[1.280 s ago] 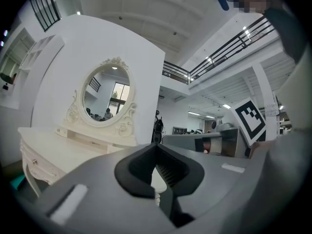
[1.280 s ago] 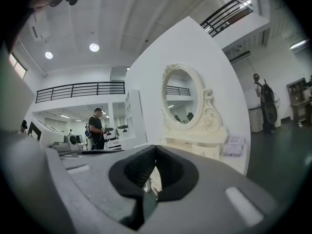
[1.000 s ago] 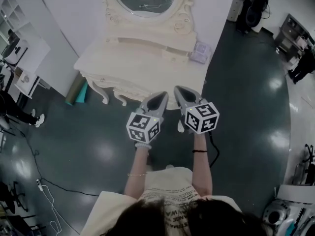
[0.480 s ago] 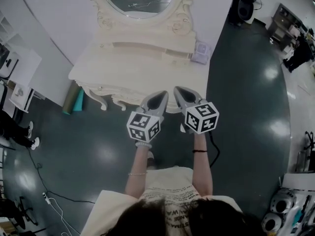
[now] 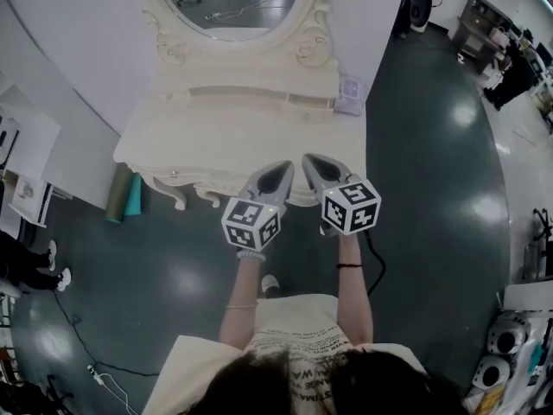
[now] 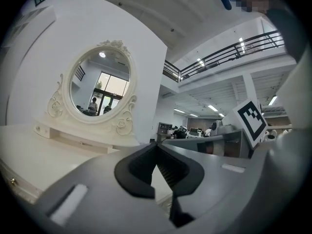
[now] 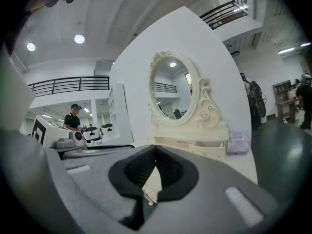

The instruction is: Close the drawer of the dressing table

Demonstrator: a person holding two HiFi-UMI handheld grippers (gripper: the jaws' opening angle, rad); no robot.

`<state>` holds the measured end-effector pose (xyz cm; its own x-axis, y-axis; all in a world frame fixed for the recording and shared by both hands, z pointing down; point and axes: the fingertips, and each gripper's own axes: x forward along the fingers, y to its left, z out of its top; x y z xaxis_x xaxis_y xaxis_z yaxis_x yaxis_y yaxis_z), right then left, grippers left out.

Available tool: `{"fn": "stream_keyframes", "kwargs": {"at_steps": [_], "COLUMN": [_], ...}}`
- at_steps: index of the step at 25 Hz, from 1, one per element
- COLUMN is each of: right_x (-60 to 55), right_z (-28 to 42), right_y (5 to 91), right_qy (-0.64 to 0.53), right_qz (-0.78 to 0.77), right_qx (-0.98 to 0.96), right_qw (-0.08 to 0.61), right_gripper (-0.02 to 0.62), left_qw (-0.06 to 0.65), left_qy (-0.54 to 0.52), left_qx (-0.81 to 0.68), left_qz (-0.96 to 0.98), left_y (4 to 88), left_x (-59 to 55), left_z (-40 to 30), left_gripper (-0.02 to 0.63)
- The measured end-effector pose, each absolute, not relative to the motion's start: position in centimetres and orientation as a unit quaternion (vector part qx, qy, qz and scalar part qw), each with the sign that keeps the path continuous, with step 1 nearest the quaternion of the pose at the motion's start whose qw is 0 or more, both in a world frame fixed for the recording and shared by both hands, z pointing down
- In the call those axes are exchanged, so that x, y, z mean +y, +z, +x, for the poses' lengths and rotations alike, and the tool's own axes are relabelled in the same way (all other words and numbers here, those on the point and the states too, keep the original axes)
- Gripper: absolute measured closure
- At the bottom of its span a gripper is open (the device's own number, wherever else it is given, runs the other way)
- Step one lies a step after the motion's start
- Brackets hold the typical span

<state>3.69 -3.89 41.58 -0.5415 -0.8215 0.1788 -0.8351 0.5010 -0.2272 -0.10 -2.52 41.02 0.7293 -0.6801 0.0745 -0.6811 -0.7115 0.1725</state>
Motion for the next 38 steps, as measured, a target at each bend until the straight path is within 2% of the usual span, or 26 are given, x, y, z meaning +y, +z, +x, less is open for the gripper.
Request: {"fn": "stream_keyframes", "kwargs": {"at_steps": [17, 38], "right_x": [-6.3, -14.6], "right_z": [1.6, 4.4], "right_y": [43.0, 44.3], "right_qy": [0.152, 0.178], "right_qz": [0.539, 0.534], "right_qx": [-0.828, -0.826], "right_qw": [0.023, 0.029], "right_gripper": [0.592, 0.592], "left_qw": [0.106, 0.124], "left_qy": [0.008, 0.020], "left_qx": [-0.308, -0.317], "left_qz": [0.946, 0.940], "left_y": [42.4, 43.7], "left_x": [-5.4, -13.1], "left_z": [-2.3, -0.7], "left_gripper": [0.604, 0.604]}}
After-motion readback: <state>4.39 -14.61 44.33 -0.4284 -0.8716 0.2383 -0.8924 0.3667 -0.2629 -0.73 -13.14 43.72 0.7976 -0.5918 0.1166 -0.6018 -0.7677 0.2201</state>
